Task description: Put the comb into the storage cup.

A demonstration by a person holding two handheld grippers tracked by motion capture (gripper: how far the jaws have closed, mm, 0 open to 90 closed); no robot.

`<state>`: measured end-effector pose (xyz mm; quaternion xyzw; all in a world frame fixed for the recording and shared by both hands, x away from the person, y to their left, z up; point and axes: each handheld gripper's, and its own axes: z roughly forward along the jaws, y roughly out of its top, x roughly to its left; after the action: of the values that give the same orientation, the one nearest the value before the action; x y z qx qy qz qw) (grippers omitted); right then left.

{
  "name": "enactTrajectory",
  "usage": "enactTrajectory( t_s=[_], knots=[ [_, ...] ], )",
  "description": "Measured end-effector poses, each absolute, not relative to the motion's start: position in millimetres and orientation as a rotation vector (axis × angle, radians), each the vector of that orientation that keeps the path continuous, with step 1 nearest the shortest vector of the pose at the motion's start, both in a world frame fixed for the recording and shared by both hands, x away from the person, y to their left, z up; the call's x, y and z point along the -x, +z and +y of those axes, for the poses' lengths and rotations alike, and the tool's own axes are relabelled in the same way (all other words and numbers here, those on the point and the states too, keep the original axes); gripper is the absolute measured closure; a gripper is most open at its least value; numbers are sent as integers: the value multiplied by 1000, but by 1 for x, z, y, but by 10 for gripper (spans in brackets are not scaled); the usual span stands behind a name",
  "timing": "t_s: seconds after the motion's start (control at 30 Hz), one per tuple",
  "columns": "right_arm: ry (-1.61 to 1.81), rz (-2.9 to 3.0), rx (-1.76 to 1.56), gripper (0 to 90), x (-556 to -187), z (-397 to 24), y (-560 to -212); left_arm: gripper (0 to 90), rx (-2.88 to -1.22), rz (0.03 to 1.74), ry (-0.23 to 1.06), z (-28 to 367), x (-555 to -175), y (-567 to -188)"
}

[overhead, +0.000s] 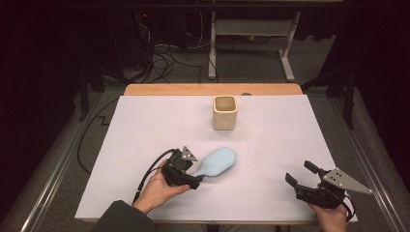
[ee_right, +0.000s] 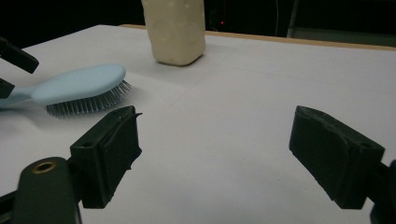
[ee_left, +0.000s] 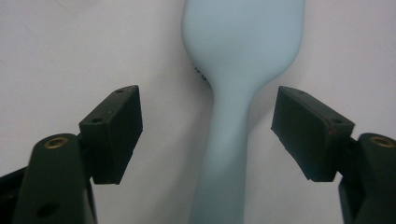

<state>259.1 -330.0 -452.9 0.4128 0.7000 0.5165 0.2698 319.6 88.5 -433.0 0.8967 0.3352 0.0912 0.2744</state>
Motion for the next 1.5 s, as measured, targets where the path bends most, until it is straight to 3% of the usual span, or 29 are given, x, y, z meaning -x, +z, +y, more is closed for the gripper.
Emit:
enactTrajectory(
  t_s=[0.57, 0.83, 1.17, 1.5],
  knots=[
    [1395, 1889, -1113, 169, -259, -330, -453, 264, -2508, 886, 249, 71, -326, -441],
    [1395, 1893, -1109, 169, -259, -330, -453, 330, -2541, 873, 232, 64, -327, -444],
    [1397, 1898, -1109, 169, -259, -330, -453, 349, -2552, 878, 214, 62, -329, -447],
    [1394, 1901, -1105, 170, -259, -330, -453, 475, -2567, 853, 210, 60, -328, -448]
  ],
)
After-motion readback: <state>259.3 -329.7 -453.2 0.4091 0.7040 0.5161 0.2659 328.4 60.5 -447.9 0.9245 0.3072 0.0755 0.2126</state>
